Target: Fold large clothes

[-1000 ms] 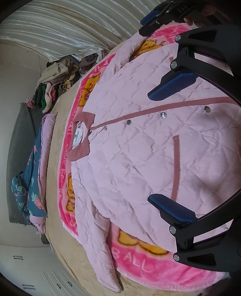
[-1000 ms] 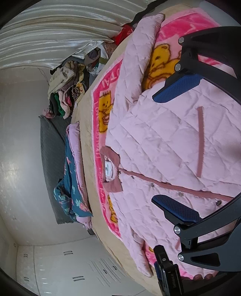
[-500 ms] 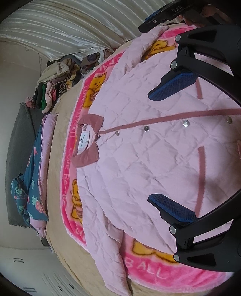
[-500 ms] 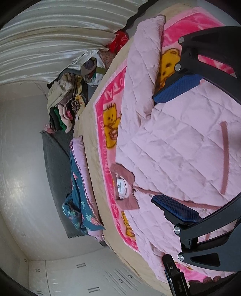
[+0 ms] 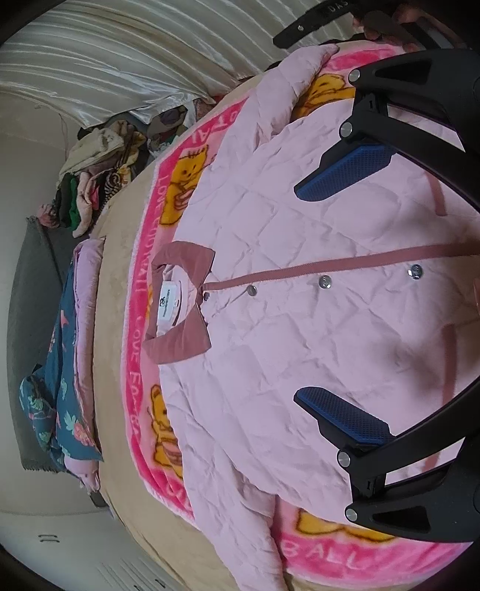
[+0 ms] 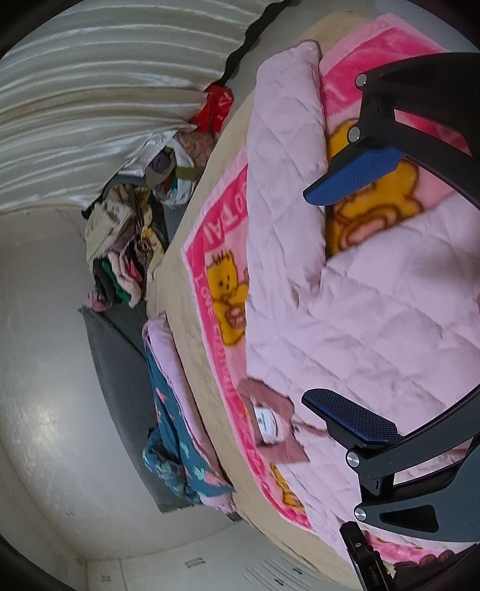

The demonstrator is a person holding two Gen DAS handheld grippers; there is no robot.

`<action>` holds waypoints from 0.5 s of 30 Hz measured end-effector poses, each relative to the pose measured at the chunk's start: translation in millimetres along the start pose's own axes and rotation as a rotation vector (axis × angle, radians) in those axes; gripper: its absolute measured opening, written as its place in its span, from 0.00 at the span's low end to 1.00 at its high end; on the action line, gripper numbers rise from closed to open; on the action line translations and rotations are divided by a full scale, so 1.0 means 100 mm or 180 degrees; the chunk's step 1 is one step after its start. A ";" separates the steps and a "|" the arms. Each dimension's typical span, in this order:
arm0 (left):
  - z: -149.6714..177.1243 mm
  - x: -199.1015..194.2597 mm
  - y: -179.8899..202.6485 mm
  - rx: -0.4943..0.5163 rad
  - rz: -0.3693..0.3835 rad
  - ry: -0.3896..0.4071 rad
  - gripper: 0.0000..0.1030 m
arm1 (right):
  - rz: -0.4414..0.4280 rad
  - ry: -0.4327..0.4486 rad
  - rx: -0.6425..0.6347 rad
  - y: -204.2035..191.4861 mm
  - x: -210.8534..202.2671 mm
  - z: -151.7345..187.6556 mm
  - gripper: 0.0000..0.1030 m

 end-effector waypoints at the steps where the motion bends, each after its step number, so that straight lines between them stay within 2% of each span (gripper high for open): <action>1: -0.01 0.04 0.02 0.0005 -0.0004 -0.0005 0.92 | 0.0056 -0.0001 0.0017 0.07 0.02 -0.01 0.96; 15: -0.05 0.39 0.25 0.0188 0.0075 -0.0162 0.92 | 0.0693 -0.0106 0.0347 1.05 0.26 0.10 0.96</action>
Point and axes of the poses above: each gripper's, at about its wrist camera, not at the fingertips, and x roughly the way its jaws point, y to its right, z to its underside, the point moved 8 cm from there along x, roughly the way its jaws point, and after that the axes turned 11 degrees about y, right-handed, at the moved point
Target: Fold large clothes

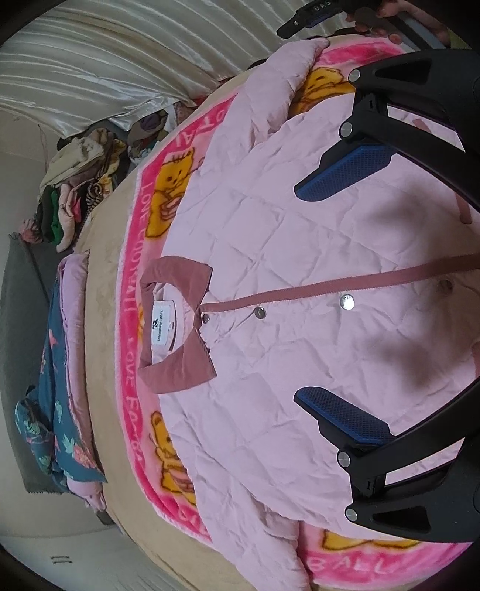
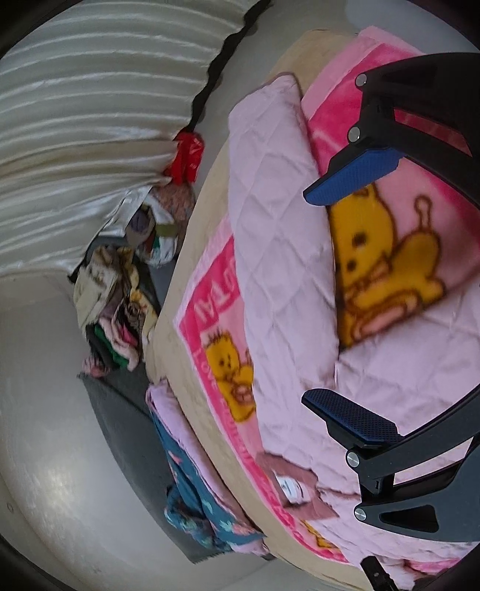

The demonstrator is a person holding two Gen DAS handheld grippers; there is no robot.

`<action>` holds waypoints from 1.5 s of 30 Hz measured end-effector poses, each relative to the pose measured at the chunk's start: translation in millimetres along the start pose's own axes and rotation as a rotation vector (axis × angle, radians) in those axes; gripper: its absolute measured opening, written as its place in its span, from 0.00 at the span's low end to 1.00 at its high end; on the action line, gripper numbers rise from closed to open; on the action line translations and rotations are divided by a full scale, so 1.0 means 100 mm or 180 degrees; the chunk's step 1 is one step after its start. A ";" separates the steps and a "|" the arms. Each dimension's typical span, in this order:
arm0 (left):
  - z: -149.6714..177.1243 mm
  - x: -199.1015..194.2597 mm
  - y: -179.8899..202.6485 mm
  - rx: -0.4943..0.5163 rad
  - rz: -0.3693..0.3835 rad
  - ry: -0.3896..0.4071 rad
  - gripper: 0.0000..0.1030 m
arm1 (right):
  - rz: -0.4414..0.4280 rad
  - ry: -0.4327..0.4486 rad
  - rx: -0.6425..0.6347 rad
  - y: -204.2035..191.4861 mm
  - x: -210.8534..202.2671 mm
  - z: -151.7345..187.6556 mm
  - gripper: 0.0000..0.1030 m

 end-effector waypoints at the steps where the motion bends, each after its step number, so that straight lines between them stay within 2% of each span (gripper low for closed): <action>1: 0.00 0.02 0.02 0.0002 0.0015 -0.0008 0.92 | 0.0024 -0.0024 0.0017 0.05 0.03 0.02 0.96; 12: 0.12 0.43 0.13 0.0044 0.0052 -0.0220 0.92 | 0.0401 -0.0350 0.0534 0.84 0.36 0.28 0.96; 18: 0.20 0.61 0.09 -0.0035 0.0050 -0.0337 0.92 | 0.0604 -0.0549 0.1022 1.30 0.61 0.43 0.96; 21: 0.22 0.65 0.08 -0.0016 0.0083 -0.0344 0.92 | 0.0648 -0.0718 0.1425 1.56 0.77 0.55 0.96; 23: 0.20 0.67 0.06 0.0047 0.0013 -0.0289 0.92 | 0.0684 -0.0743 0.1559 1.68 0.84 0.58 0.96; 26: 0.17 0.70 0.01 -0.0037 0.0020 -0.0283 0.92 | 0.0721 -0.0758 0.1809 1.86 0.94 0.59 0.96; 31: 0.13 0.74 -0.07 -0.0102 -0.0020 -0.0279 0.92 | 0.0912 -0.0545 0.1801 2.05 1.14 0.42 0.96; 34: 0.09 0.72 -0.07 -0.0078 -0.0006 -0.0242 0.92 | 0.1084 -0.0428 0.1761 2.21 1.26 0.35 0.81; 36: 0.05 0.70 -0.07 -0.0077 0.0039 -0.0219 0.92 | 0.1100 -0.0425 0.1864 2.28 1.28 0.35 0.66; 38: 0.02 0.70 -0.10 -0.0059 0.0017 -0.0209 0.92 | 0.1092 -0.0360 0.1795 2.26 1.28 0.28 0.56; 39: 0.00 0.70 -0.13 -0.0065 -0.0013 -0.0209 0.92 | 0.1086 -0.0325 0.1713 2.22 1.27 0.22 0.49; 42: -0.05 0.70 -0.21 -0.0112 -0.0081 -0.0208 0.92 | 0.1071 -0.0157 0.1259 2.07 1.23 -0.04 0.38; 45: -0.10 0.69 -0.31 -0.0143 -0.0139 -0.0169 0.92 | 0.0978 0.0049 0.0856 1.82 1.13 -0.33 0.32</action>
Point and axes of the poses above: each gripper's, at about its wrist camera, not at the fingertips, and x roughly the way its jaws point, y to its right, z to its underside, the point moved 8 cm from there along x, roughly the way its jaws point, and after that the axes turned 11 degrees about y, right-handed, at the moved point
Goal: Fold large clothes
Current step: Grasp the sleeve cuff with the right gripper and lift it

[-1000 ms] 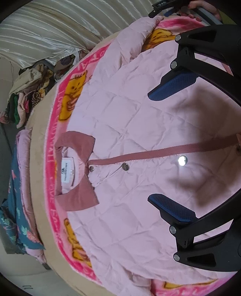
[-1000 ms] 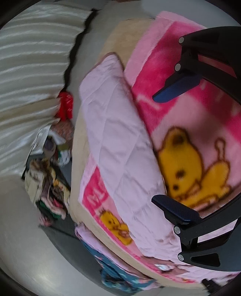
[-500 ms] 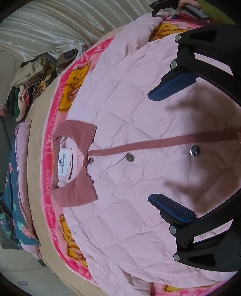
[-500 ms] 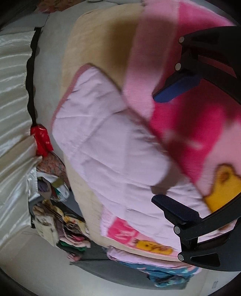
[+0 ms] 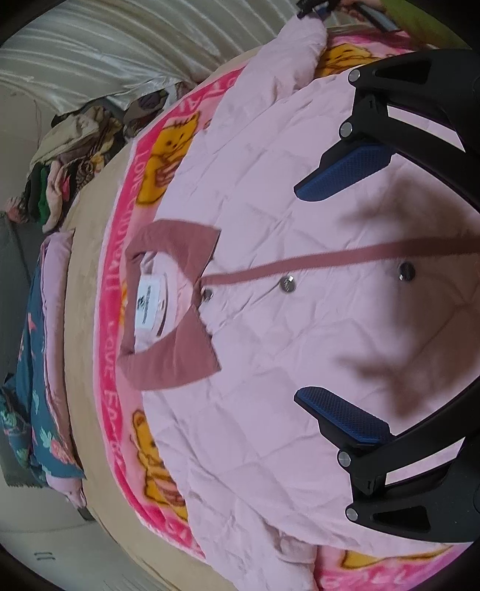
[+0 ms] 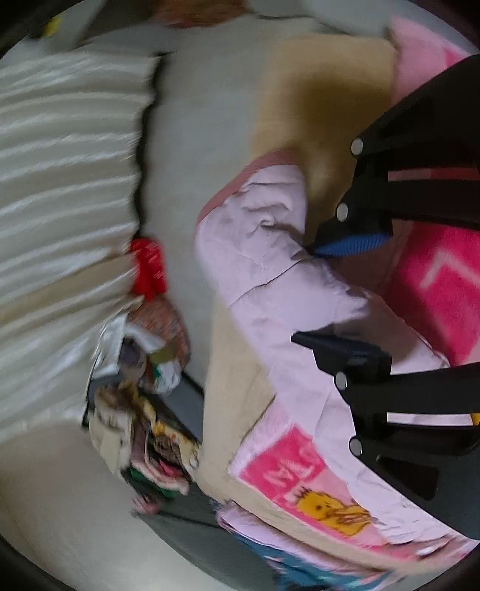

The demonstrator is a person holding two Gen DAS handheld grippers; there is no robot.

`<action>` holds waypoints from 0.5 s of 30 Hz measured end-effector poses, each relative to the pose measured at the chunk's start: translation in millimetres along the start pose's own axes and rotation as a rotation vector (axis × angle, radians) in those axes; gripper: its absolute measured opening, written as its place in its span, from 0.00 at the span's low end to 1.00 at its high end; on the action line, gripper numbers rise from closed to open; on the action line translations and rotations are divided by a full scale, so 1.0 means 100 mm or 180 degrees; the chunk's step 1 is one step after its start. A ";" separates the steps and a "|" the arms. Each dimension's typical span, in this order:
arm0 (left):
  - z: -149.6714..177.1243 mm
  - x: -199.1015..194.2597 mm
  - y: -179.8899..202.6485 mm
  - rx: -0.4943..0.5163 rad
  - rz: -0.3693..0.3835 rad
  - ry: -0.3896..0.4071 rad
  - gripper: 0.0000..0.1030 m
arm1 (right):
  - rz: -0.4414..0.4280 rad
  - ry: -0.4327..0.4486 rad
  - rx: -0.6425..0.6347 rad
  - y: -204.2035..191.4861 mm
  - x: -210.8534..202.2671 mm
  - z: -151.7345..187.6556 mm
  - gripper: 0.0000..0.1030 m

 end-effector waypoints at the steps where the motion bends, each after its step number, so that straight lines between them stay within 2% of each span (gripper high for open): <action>1: -0.03 -0.01 -0.04 -0.0009 -0.0027 0.0030 0.92 | -0.0050 0.0095 -0.0148 -0.12 -0.08 -0.07 0.31; 5: -0.09 -0.07 -0.19 -0.0047 -0.0081 0.0088 0.92 | -0.0334 0.0370 -0.0539 -0.59 -0.41 -0.22 0.27; 8: -0.14 -0.17 -0.30 -0.0136 0.0017 0.0136 0.92 | -0.0574 0.0483 -0.0614 -0.89 -0.65 -0.29 0.26; 15: -0.30 -0.40 -0.64 -0.0165 -0.0202 0.0358 0.92 | -0.1096 0.0581 -0.0696 -1.54 -1.11 -0.33 0.26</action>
Point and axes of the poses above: each gripper's, at about its wrist camera, not at the fingertips, and x roughly the way its jaws point, y to its right, z to its underside, the point moved 8 cm from there along x, roughly the way its jaws point, and after that the axes turned 11 degrees about y, right-handed, at the moved point
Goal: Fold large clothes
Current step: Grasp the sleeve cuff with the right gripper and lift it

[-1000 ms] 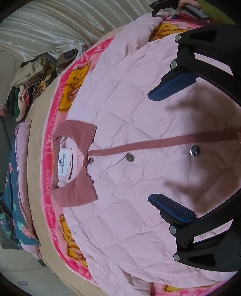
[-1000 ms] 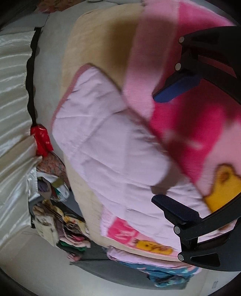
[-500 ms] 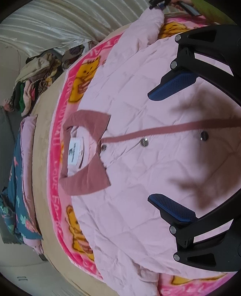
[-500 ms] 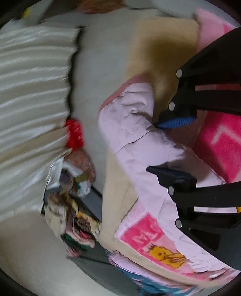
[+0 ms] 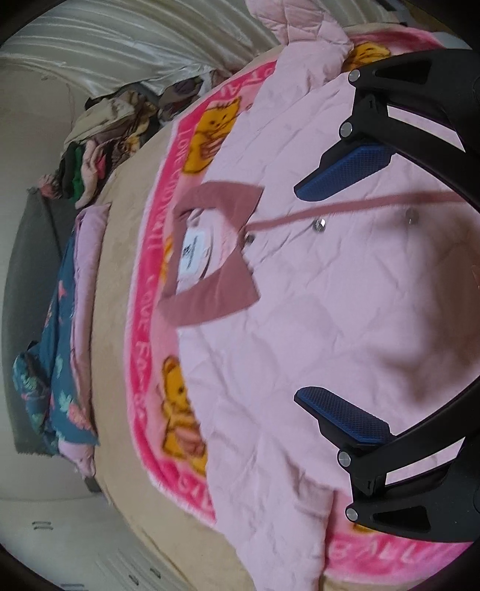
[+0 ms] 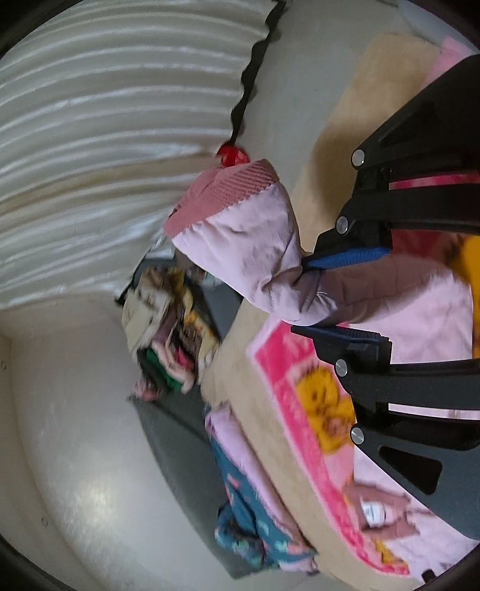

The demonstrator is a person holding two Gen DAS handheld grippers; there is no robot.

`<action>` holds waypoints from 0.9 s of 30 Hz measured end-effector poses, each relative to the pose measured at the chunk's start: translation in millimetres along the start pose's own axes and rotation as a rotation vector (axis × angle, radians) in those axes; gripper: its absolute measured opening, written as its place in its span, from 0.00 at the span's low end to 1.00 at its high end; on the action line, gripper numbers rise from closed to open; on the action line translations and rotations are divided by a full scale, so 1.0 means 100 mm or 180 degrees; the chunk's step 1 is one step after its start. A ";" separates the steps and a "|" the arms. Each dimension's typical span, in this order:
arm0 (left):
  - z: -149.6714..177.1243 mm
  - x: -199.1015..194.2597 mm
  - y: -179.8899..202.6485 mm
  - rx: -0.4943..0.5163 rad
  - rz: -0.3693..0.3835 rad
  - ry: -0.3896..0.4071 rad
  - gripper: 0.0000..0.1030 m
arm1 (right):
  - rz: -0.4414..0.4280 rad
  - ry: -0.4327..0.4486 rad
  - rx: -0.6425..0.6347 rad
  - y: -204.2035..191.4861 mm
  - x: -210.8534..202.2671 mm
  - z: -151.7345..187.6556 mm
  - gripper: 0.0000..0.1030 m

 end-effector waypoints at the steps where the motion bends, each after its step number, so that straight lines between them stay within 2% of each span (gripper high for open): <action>1: -0.03 -0.03 -0.05 -0.0012 -0.0018 0.0045 0.92 | -0.0057 0.0007 -0.0042 -0.11 -0.02 -0.02 0.26; 4: -0.10 -0.10 -0.16 -0.0021 -0.0045 0.0141 0.92 | -0.0193 0.0041 -0.0107 -0.38 -0.11 -0.08 0.26; 14: -0.17 -0.12 -0.53 -0.0095 -0.0076 0.0212 0.92 | -0.0465 0.0106 -0.0253 -1.09 -0.28 -0.19 0.26; 24: -0.16 -0.10 -0.75 -0.0221 0.0015 0.0149 0.92 | -0.0688 0.0114 -0.0346 -1.76 -0.37 -0.11 0.25; 27: -0.16 -0.11 -0.81 -0.0331 0.0113 0.0107 0.92 | -0.0765 0.0125 -0.0352 -1.93 -0.40 -0.09 0.24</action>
Point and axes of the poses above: each gripper's, at about its wrist camera, not at the fingertips, and x roughly the way its jaws point, y to its right, z to its underside, the point moved 8 cm from there along x, roughly the way its jaws point, and after that the axes turned 11 degrees about y, right-handed, at the moved point
